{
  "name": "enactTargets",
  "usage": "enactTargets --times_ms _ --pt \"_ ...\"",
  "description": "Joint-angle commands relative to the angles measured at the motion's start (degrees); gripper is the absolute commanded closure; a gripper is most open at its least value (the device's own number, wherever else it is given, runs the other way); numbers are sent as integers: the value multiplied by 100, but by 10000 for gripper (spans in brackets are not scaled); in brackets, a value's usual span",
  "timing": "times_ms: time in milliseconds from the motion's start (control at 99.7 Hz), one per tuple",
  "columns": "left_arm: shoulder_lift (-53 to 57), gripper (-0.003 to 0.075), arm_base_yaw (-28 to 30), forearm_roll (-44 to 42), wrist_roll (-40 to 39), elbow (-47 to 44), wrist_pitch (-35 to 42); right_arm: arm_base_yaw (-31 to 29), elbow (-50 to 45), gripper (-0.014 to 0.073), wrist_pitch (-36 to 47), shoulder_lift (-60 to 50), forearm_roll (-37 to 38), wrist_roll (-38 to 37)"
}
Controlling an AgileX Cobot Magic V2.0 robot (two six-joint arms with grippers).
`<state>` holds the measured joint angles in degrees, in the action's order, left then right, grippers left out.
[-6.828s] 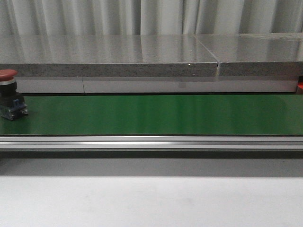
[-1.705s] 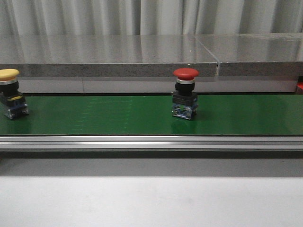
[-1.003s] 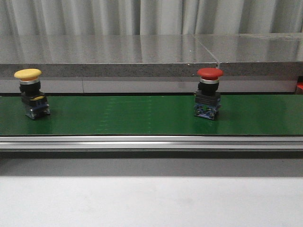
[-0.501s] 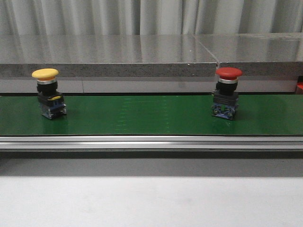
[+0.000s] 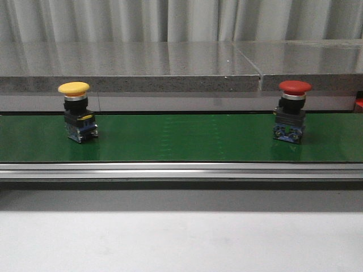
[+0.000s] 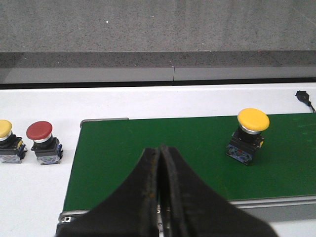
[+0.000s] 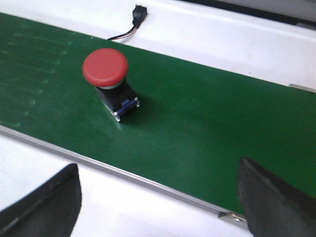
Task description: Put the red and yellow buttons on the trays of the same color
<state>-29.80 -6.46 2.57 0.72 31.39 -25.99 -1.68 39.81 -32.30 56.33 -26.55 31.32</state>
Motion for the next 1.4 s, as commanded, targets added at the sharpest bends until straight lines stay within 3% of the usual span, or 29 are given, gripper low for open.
enactTargets --times_ms 0,221,572,642,812,942,1143,1394 --pt "-16 739 -38 46 -72 161 462 193 361 -40 323 410 -162 172" --pt "-16 739 -38 46 -72 161 462 620 891 -40 571 1486 -162 173" --pt "-16 739 -38 46 -72 161 462 671 1665 -28 628 2745 -162 173" --pt "-16 739 -38 46 -72 161 462 671 1710 46 635 2893 -162 173" --pt "-16 739 -38 46 -72 161 462 660 1720 388 511 2975 -162 173" --pt "-16 739 -38 46 -72 161 462 587 1990 443 162 2910 -162 168" --pt "-16 739 -38 46 -72 161 462 -256 3106 443 -866 2891 -162 168" --pt "-16 739 -38 46 -72 161 462 -1949 4230 443 -865 3095 -162 106"
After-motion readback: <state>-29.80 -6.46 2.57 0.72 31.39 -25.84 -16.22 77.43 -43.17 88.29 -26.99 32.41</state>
